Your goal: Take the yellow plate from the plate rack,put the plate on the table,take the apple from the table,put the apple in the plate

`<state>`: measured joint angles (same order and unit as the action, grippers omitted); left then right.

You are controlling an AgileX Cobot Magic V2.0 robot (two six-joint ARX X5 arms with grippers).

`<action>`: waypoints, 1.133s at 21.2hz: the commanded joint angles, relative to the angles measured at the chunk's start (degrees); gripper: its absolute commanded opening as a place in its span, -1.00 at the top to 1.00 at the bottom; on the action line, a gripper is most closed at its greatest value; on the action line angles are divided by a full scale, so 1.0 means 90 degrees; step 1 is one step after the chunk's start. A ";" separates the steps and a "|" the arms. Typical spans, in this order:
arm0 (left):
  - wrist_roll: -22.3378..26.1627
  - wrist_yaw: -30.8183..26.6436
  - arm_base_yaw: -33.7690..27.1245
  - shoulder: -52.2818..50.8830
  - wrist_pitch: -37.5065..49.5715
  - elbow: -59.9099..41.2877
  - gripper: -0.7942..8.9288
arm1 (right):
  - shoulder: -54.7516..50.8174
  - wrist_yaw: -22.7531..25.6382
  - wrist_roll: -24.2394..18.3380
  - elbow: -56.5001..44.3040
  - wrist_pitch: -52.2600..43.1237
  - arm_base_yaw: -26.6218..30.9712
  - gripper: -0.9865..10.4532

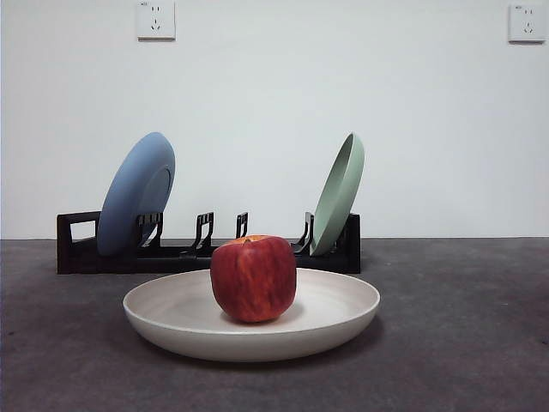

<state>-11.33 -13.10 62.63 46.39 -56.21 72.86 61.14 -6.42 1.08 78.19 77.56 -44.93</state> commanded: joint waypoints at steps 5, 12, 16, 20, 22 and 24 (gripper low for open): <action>0.0078 -0.0019 0.0002 0.0022 0.0066 0.0002 0.84 | 0.0010 0.0005 0.0044 0.0010 0.0134 -0.0005 0.83; 0.0658 -0.0561 0.0002 0.0114 0.0398 0.0002 0.84 | 0.0010 0.0005 0.0044 0.0010 0.0134 -0.0005 0.83; 0.1287 -0.1625 -0.0032 0.0143 0.1205 -0.0002 0.84 | 0.0010 0.0005 0.0044 0.0010 0.0134 -0.0005 0.83; 0.2404 -0.1586 -0.0857 0.0034 0.2045 -0.0002 0.84 | 0.0010 0.0005 0.0044 0.0010 0.0134 -0.0005 0.83; 0.2718 -0.0806 -0.1562 -0.0010 0.2268 -0.0005 0.84 | 0.0010 0.0005 0.0044 0.0010 0.0134 -0.0005 0.83; 0.2931 0.0430 -0.2545 -0.0085 0.2392 -0.0015 0.84 | 0.0010 0.0005 0.0044 0.0010 0.0134 -0.0005 0.83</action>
<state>10.61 -15.84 44.42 45.98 -35.27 72.86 61.14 -6.42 1.08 78.19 77.56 -44.93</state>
